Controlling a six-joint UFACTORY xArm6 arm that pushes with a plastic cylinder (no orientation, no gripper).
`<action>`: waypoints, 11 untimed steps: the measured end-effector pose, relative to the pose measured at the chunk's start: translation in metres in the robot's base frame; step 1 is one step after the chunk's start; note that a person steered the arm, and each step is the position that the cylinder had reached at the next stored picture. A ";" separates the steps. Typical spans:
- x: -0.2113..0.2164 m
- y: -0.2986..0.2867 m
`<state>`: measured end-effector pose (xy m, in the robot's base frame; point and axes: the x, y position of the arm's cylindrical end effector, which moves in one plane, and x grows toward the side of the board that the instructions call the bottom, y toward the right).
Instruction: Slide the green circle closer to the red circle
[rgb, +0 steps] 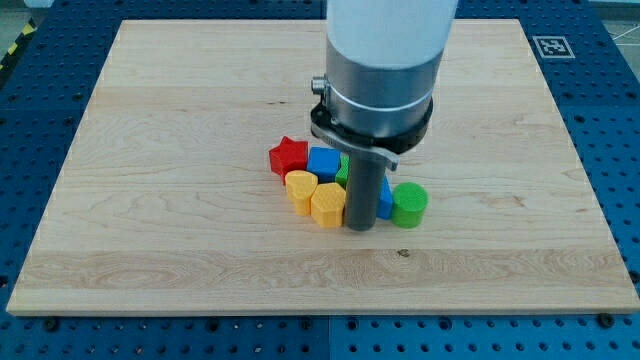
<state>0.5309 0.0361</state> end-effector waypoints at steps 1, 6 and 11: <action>-0.005 -0.001; 0.045 0.078; -0.023 0.074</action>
